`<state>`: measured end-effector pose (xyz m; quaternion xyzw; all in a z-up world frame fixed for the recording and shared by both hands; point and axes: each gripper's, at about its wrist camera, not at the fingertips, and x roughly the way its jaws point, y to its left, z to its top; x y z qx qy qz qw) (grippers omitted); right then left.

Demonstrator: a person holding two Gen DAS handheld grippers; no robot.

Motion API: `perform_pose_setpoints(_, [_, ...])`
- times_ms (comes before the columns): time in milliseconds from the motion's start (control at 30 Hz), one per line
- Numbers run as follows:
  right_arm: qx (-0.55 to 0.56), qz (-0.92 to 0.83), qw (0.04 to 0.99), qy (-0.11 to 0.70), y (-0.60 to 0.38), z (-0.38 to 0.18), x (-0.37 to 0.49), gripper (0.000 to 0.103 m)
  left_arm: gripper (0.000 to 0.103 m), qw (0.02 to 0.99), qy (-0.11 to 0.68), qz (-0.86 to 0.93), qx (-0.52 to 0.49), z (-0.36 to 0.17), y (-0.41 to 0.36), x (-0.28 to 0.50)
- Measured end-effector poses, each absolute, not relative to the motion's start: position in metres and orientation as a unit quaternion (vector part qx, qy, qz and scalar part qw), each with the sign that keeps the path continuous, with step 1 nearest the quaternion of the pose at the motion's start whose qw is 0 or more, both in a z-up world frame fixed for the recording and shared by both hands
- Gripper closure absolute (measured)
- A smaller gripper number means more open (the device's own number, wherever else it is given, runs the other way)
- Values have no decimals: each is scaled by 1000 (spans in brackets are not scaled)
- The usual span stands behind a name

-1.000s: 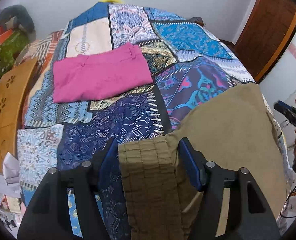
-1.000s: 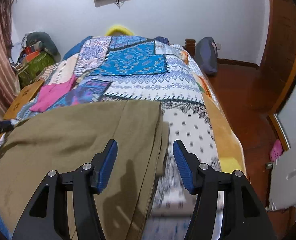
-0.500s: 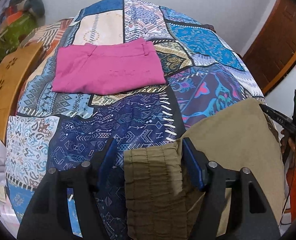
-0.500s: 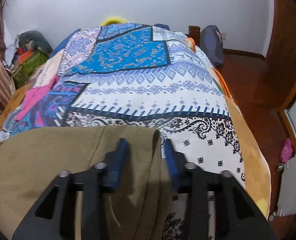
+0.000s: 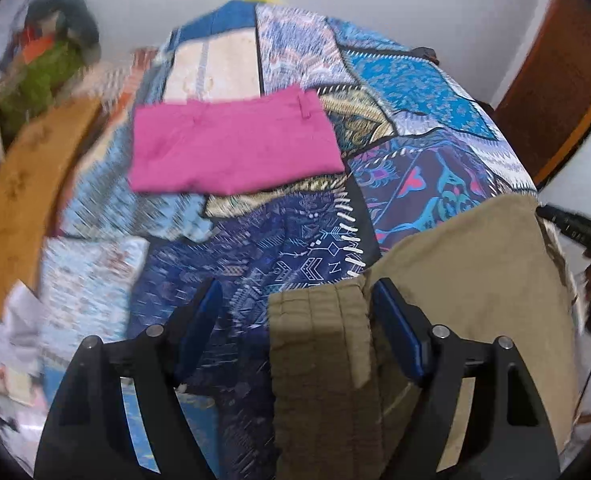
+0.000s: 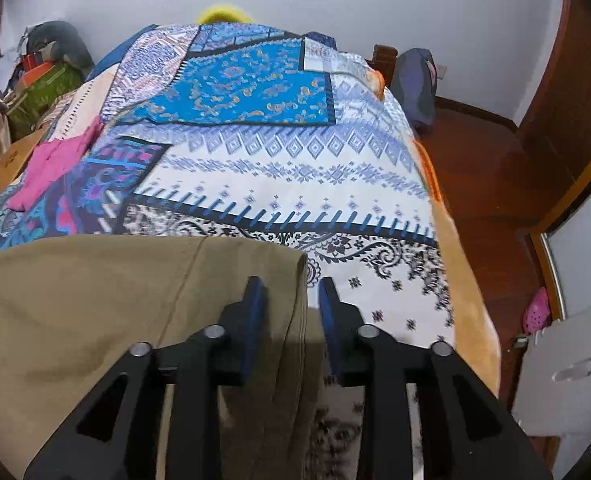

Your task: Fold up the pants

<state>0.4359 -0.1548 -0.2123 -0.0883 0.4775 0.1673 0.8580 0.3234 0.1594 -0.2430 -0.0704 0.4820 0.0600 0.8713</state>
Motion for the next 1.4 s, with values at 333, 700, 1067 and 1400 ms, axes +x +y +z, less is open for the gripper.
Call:
perform_pose_setpoints(333, [-86, 206, 892, 394, -149, -122, 354, 58, 24, 907, 418, 42, -44, -164, 147, 258])
perform_pose_setpoints(700, [-87, 240, 909, 328, -127, -83, 257, 47, 24, 907, 411, -24, -85, -153, 120, 184])
perform_pose_setpoints(1067, [-95, 255, 898, 346, -101, -128, 210, 41, 24, 856, 478, -87, -176, -217, 113, 151])
perform_pose_setpoints(1400, [-79, 241, 875, 413, -97, -186, 227, 41, 24, 812, 505, -124, -266, -256, 108, 160])
